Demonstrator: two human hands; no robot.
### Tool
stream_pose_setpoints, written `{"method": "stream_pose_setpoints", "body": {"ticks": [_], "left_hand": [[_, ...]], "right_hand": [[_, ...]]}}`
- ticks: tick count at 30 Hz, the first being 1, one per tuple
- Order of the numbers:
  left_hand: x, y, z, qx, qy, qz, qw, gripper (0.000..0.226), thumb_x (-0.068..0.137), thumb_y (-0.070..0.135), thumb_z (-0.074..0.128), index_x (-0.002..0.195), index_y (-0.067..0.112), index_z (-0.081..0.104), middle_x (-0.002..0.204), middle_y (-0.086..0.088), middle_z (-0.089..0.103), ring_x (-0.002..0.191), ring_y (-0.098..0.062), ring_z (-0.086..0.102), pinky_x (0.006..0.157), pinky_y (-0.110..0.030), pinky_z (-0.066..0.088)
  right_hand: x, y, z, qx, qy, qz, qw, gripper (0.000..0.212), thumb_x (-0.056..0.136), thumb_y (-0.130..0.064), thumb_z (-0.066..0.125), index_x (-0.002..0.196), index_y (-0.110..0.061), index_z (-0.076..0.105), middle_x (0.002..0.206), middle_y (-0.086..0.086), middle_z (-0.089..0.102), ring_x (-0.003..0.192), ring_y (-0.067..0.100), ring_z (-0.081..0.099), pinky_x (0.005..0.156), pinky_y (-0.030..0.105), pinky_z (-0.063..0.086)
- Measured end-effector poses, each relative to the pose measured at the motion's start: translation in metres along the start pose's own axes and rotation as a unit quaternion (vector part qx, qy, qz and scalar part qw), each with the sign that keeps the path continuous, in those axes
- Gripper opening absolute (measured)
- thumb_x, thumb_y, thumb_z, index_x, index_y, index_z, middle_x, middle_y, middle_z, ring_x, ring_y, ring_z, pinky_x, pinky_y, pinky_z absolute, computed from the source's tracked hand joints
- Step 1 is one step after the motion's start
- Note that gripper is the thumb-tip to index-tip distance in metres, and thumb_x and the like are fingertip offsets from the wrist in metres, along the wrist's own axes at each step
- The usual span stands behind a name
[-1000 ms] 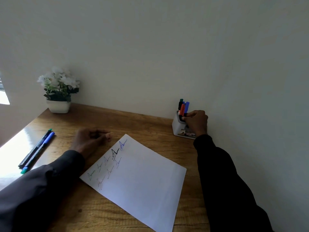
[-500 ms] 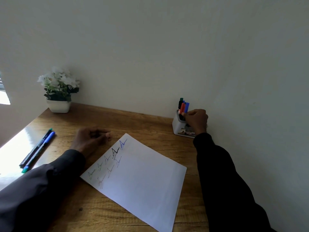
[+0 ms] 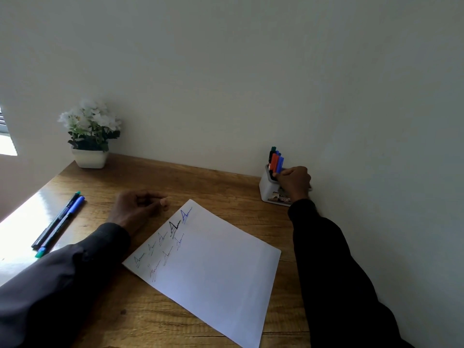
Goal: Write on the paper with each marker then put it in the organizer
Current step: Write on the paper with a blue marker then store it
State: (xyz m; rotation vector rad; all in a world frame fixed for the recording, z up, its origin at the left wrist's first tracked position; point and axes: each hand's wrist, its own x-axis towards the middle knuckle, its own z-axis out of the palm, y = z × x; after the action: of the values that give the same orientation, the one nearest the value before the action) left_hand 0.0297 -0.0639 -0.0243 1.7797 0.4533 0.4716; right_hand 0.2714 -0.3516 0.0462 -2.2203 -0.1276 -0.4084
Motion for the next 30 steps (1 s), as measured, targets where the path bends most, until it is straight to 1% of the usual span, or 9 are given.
{"method": "stream_pose_setpoints", "body": {"ticks": [3,7,10,13,16,20,23,27,30], "left_hand": [[0.003,-0.005,0.0,0.0,0.002,-0.004,1.0,0.024,0.085,0.019,0.077,0.108,0.013,0.074,0.093,0.0,0.078,0.074,-0.007,0.075,0.056,-0.017,0.058],[0.003,-0.004,0.0,0.002,0.011,-0.005,1.0,0.025,0.083,0.019,0.079,0.107,0.014,0.075,0.093,0.001,0.078,0.076,-0.005,0.074,0.062,-0.018,0.058],[0.003,-0.005,-0.001,-0.008,0.009,-0.014,1.0,0.026,0.083,0.017,0.079,0.108,0.012,0.075,0.092,0.0,0.078,0.077,-0.007,0.075,0.066,-0.022,0.06],[0.002,-0.005,-0.001,-0.015,0.009,-0.017,1.0,0.026,0.083,0.016,0.079,0.108,0.01,0.074,0.09,-0.002,0.079,0.076,-0.011,0.076,0.07,-0.028,0.062],[0.001,-0.002,-0.003,-0.023,0.012,-0.021,0.999,0.025,0.085,0.016,0.077,0.109,0.009,0.073,0.09,-0.002,0.078,0.074,-0.007,0.075,0.061,-0.02,0.06],[-0.006,0.001,-0.007,-0.046,0.023,-0.025,0.998,0.022,0.091,0.014,0.07,0.111,0.006,0.072,0.094,-0.002,0.076,0.07,0.003,0.071,0.05,-0.007,0.05],[-0.015,0.004,-0.02,-0.075,0.024,-0.022,0.997,0.023,0.091,0.016,0.07,0.111,0.006,0.072,0.097,-0.004,0.077,0.079,-0.006,0.074,0.058,-0.011,0.055],[-0.034,0.008,-0.045,-0.147,0.057,0.001,0.988,0.019,0.088,0.017,0.073,0.103,0.005,0.075,0.092,-0.011,0.078,0.084,-0.021,0.076,0.075,-0.024,0.061],[-0.054,0.011,-0.064,-0.179,0.079,0.014,0.981,0.017,0.09,0.014,0.072,0.101,0.003,0.074,0.09,-0.012,0.078,0.082,-0.024,0.076,0.08,-0.027,0.062]], "right_hand": [[-0.002,-0.002,-0.002,0.011,-0.007,-0.001,1.0,0.03,0.083,-0.013,0.085,0.107,0.004,0.076,0.111,0.019,0.076,0.098,0.025,0.072,0.078,0.028,0.054],[-0.003,-0.003,-0.003,0.015,-0.012,0.001,1.0,0.033,0.083,-0.012,0.085,0.11,0.003,0.075,0.114,0.018,0.075,0.09,0.015,0.065,0.068,0.021,0.048],[-0.001,-0.002,-0.002,0.014,-0.007,0.005,1.0,0.033,0.082,-0.014,0.086,0.109,0.002,0.076,0.111,0.017,0.076,0.091,0.016,0.067,0.075,0.025,0.051],[-0.003,-0.005,-0.005,0.018,0.014,0.001,1.0,0.024,0.083,-0.01,0.085,0.102,0.001,0.076,0.105,0.016,0.076,0.092,0.018,0.068,0.076,0.024,0.049],[-0.01,-0.007,-0.005,0.027,0.029,-0.021,0.999,0.011,0.085,-0.006,0.081,0.093,-0.003,0.075,0.098,0.013,0.074,0.091,0.02,0.068,0.074,0.025,0.049],[-0.034,-0.012,0.0,0.048,-0.02,-0.075,0.996,0.009,0.086,-0.01,0.08,0.089,-0.016,0.074,0.087,-0.002,0.07,0.087,0.015,0.068,0.081,0.032,0.061],[-0.064,-0.021,0.004,0.109,-0.084,-0.09,0.986,0.009,0.087,-0.008,0.079,0.088,-0.014,0.072,0.08,-0.004,0.069,0.074,0.008,0.065,0.064,0.014,0.054],[-0.098,-0.036,0.021,0.167,-0.183,-0.099,0.964,0.009,0.087,-0.006,0.079,0.082,-0.011,0.074,0.072,0.002,0.072,0.061,0.008,0.064,0.055,0.022,0.05],[-0.121,-0.049,0.039,0.208,-0.233,-0.089,0.946,0.011,0.088,-0.007,0.079,0.08,-0.012,0.074,0.07,0.004,0.072,0.054,0.007,0.061,0.052,0.021,0.05]]}}
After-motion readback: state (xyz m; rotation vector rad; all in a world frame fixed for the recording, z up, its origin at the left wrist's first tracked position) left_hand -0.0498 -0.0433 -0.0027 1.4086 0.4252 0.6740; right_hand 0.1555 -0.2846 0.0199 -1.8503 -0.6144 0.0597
